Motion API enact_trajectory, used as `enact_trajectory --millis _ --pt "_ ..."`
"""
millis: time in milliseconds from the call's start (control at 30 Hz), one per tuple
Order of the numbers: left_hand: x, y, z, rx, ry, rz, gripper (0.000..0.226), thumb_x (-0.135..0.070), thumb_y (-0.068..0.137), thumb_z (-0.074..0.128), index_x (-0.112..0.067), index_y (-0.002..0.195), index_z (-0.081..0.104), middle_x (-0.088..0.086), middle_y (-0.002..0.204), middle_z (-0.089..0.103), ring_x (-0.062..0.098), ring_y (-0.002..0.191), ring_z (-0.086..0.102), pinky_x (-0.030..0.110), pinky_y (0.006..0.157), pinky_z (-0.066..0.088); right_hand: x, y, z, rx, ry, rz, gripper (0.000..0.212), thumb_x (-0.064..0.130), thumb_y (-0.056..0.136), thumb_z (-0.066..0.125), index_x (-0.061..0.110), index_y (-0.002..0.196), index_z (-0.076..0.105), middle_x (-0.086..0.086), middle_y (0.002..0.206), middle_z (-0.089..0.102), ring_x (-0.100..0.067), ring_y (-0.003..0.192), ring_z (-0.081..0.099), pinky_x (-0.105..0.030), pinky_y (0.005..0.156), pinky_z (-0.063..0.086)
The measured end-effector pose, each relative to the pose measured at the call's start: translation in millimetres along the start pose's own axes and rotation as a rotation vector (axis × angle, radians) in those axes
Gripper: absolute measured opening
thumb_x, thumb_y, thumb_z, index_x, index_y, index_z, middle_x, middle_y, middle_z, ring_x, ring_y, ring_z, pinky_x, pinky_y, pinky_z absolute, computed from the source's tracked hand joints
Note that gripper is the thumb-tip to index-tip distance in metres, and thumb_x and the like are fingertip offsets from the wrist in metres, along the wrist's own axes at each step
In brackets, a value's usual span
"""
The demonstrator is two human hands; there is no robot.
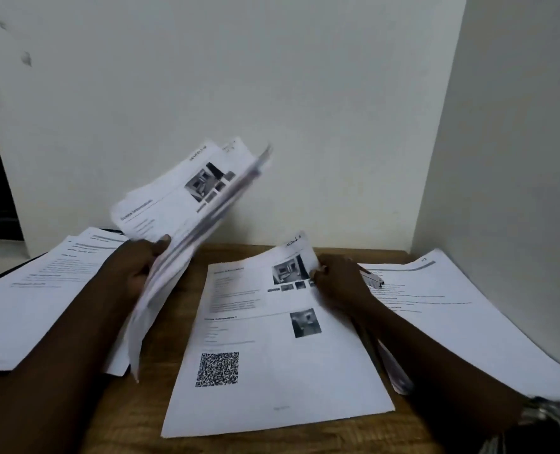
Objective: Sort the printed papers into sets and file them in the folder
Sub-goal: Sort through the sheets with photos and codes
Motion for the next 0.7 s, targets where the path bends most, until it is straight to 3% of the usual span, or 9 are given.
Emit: enact_trajectory --millis 67,100,200,267,333,400,500,600,700 --pt "-11.8 -28.3 26.3 -0.007 -0.083 0.027 0.041 -0.013 0.092 0.061 -0.005 0.132 0.055 0.016 0.128 0.063 0.032 0.114 0.062 0.050 0.098 0.050 -6.2 -0.7 6.6 0.046 -0.085 0.009 0.028 0.019 0.080 0.064 0.010 0.107 0.066 -0.012 0.108 0.069 -0.028 0.102 0.062 -0.027 0.078 0.040" --pt "-16.7 -41.4 38.0 -0.013 -0.084 0.037 0.036 -0.007 0.096 0.054 -0.006 0.132 0.055 0.013 0.125 0.064 0.030 0.113 0.062 0.045 0.094 0.053 -9.8 -2.3 8.1 0.071 -0.109 0.029 0.037 0.028 0.077 0.064 0.010 0.110 0.061 -0.012 0.111 0.066 -0.029 0.105 0.060 -0.031 0.086 0.040" --pt "-20.1 -48.8 50.4 -0.014 -0.050 0.093 0.039 0.001 0.095 0.053 -0.006 0.133 0.055 0.013 0.124 0.064 0.029 0.108 0.063 0.042 0.082 0.052 -6.2 -7.5 -2.2 0.020 -0.029 0.023 0.060 0.047 0.069 0.054 0.007 0.114 0.052 -0.012 0.113 0.057 -0.028 0.107 0.055 -0.039 0.085 0.044" --pt "-18.9 -45.2 48.2 -0.009 -0.034 0.108 0.039 0.002 0.093 0.055 -0.005 0.131 0.056 0.014 0.122 0.065 0.031 0.107 0.065 0.042 0.080 0.053 1.0 -3.3 -18.8 -0.114 0.039 -0.033 0.044 0.033 0.082 0.060 0.008 0.118 0.054 -0.008 0.110 0.059 -0.028 0.105 0.056 -0.032 0.078 0.041" --pt "-19.9 -44.0 46.3 -0.030 -0.016 0.125 0.040 0.002 0.092 0.057 -0.006 0.131 0.056 0.015 0.123 0.066 0.032 0.106 0.065 0.041 0.079 0.054 1.0 1.4 -44.1 -0.308 0.263 -0.018 0.023 0.017 0.089 0.059 0.013 0.112 0.060 0.000 0.097 0.064 -0.025 0.096 0.062 -0.032 0.079 0.046" --pt "-21.4 -40.4 42.8 -0.050 0.000 0.169 0.039 0.002 0.091 0.058 -0.006 0.129 0.057 0.015 0.123 0.065 0.029 0.101 0.066 0.037 0.076 0.055 -4.2 0.7 -62.8 -0.415 0.536 0.061 0.011 0.018 0.094 0.055 0.018 0.103 0.062 0.003 0.090 0.067 -0.019 0.082 0.064 -0.036 0.074 0.054" --pt "-22.7 -41.5 45.2 -0.053 0.041 0.206 0.036 0.003 0.090 0.059 -0.009 0.124 0.059 0.014 0.119 0.066 0.022 0.092 0.068 0.031 0.068 0.057 6.2 -2.3 -69.7 -0.350 0.659 0.010 0.007 0.022 0.095 0.057 0.024 0.095 0.064 0.003 0.087 0.071 -0.010 0.071 0.062 -0.027 0.062 0.050" --pt "-21.5 -44.8 54.6 -0.009 0.061 0.209 0.038 0.005 0.090 0.057 -0.007 0.126 0.058 0.017 0.122 0.065 0.023 0.093 0.067 0.034 0.071 0.058 23.6 -3.1 -62.2 -0.282 0.535 -0.103 0.009 0.029 0.091 0.064 0.025 0.097 0.070 0.007 0.090 0.073 -0.001 0.069 0.062 -0.025 0.065 0.049" --pt "-20.8 -49.0 63.5 0.051 0.044 0.186 0.040 0.006 0.092 0.053 -0.003 0.131 0.054 0.017 0.123 0.064 0.027 0.100 0.066 0.035 0.071 0.061 30.9 -3.4 -46.8 -0.166 0.420 -0.119 0.020 0.039 0.088 0.067 0.024 0.101 0.074 0.012 0.093 0.072 0.009 0.068 0.059 -0.013 0.061 0.040"
Point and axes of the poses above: each hand's wrist, its own y-axis towards the middle knuckle, its own z-axis out of the palm, x = y × z, the point moved 8 cm from there along y, towards the middle knuckle
